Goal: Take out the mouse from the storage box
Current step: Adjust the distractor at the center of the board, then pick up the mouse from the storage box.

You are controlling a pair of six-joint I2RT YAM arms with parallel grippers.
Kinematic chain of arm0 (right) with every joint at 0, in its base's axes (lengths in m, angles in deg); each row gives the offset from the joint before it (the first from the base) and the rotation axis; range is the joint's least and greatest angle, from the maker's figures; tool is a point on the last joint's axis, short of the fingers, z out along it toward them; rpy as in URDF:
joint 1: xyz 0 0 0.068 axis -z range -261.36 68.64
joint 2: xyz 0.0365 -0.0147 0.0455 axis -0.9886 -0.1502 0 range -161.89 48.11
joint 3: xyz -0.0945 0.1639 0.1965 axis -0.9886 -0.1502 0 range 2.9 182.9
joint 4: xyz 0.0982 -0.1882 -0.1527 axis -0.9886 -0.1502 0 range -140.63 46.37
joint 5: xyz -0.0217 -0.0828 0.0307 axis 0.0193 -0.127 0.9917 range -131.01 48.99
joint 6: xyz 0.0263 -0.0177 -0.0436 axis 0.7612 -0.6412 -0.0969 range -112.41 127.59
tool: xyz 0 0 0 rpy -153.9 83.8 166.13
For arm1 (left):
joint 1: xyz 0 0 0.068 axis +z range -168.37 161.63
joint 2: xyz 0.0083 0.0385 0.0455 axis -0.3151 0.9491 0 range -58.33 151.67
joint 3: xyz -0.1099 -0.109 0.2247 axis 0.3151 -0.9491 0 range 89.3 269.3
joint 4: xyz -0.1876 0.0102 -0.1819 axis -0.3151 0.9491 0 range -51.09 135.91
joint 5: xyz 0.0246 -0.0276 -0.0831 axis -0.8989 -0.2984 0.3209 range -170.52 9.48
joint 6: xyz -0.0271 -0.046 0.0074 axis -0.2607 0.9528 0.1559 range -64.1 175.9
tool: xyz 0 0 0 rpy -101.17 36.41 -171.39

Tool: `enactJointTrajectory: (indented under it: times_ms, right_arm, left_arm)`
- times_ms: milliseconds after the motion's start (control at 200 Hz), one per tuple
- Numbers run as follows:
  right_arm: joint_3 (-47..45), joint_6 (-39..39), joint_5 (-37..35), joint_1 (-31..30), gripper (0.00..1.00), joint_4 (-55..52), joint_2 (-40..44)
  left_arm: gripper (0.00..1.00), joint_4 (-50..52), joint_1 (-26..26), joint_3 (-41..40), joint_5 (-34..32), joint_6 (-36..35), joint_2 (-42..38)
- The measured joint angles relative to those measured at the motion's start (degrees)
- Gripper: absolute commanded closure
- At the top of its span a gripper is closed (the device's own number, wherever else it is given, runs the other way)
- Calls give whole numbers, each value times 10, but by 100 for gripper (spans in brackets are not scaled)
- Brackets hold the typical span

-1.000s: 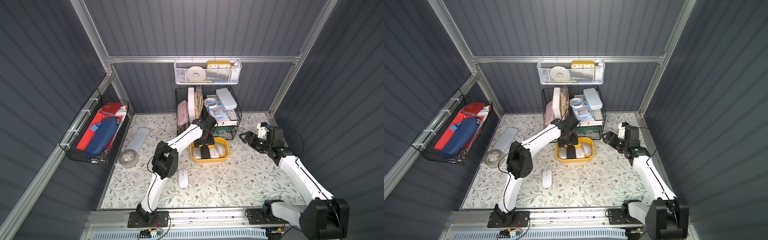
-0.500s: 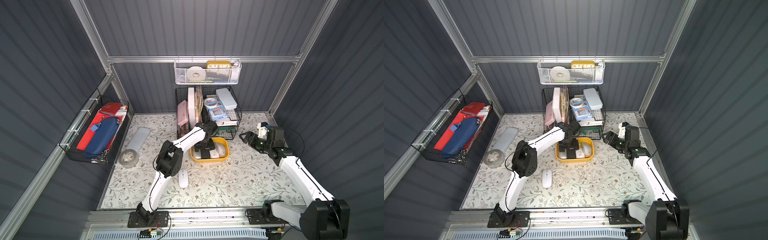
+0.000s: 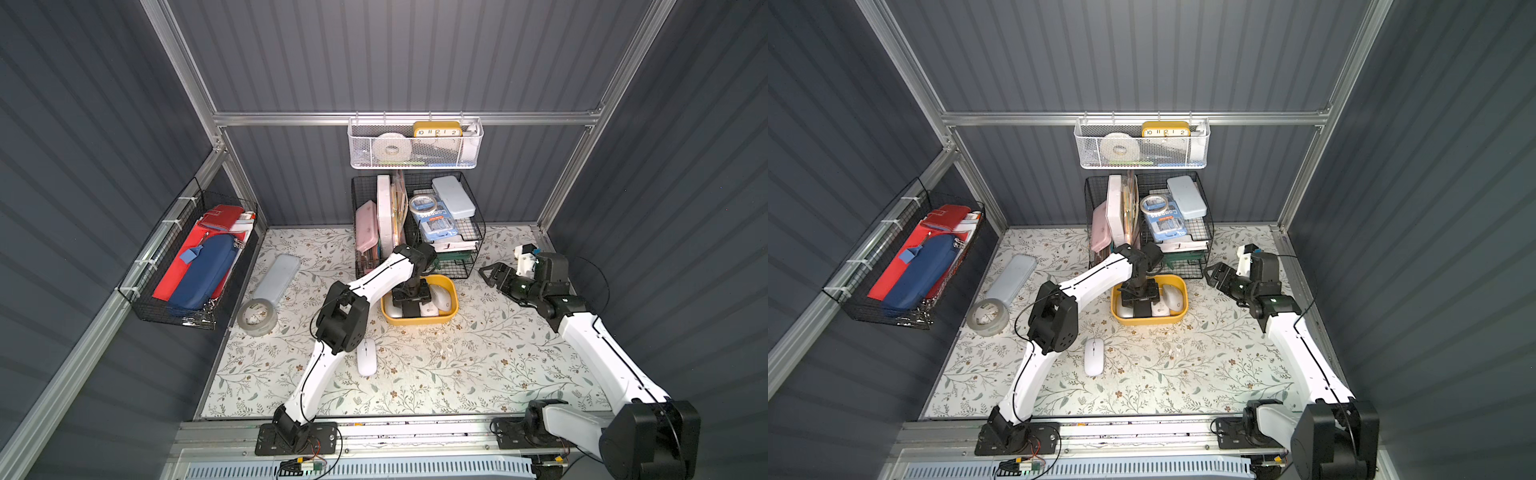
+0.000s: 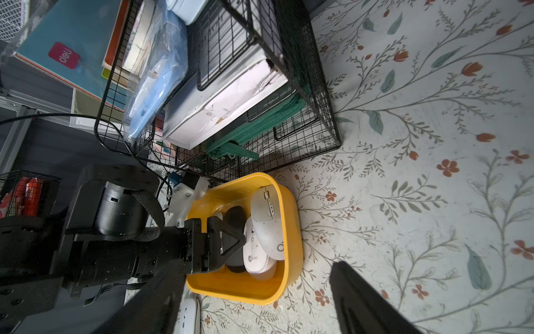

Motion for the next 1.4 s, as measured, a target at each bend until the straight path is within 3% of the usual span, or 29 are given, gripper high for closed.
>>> enactJointTrajectory:
  times_ms: [325,550,740,905,1046,1186,1396]
  right_arm:
    - [0,0,3,0,16,0,0]
    - [-1,0,4,0,16,0,0]
    - [-5,0,5,0,16,0,1]
    - [-5,0,5,0,16,0,2]
    - [-6,0,5,-1,15,0,4]
    - [-6,0,5,-1,16,0,4]
    - [-6,0,5,-1,15,0,4]
  left_arm:
    - [22,-3,-6,0,6,-6,5]
    - [21,-53,-8,-73,-7,-8,-33]
    - [22,-69,-3,-84,-10,-8,-38]
    - [26,-74,5,-63,-23,-10,-17]
    - [33,-106,3,-94,-41,-12,-27]
    - [32,-126,7,-139,-78,-16,-44]
    - [33,-123,10,-130,-84,-18,-38]
